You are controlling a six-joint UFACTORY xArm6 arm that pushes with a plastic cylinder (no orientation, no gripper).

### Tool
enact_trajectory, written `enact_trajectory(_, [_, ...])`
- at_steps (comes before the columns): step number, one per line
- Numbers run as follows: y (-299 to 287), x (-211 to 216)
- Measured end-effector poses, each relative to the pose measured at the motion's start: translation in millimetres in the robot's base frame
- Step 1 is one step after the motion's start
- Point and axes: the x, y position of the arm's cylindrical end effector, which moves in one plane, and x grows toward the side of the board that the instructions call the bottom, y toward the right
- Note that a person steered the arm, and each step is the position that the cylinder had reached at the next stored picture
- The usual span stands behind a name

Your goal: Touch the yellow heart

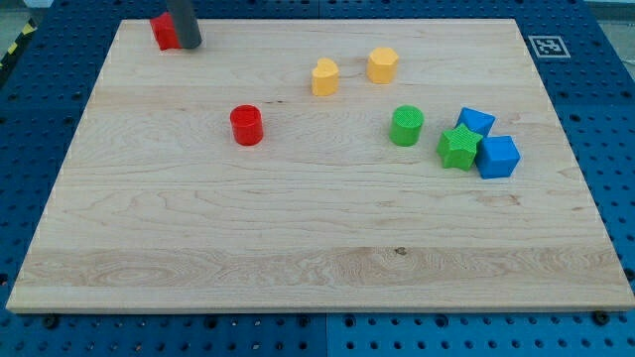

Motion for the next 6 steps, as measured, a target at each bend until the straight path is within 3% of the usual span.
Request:
enact_trajectory(1, [13.3,-1.6])
enact_trajectory(5, [181.5,-0.5])
enact_trajectory(6, [192.5,34.7])
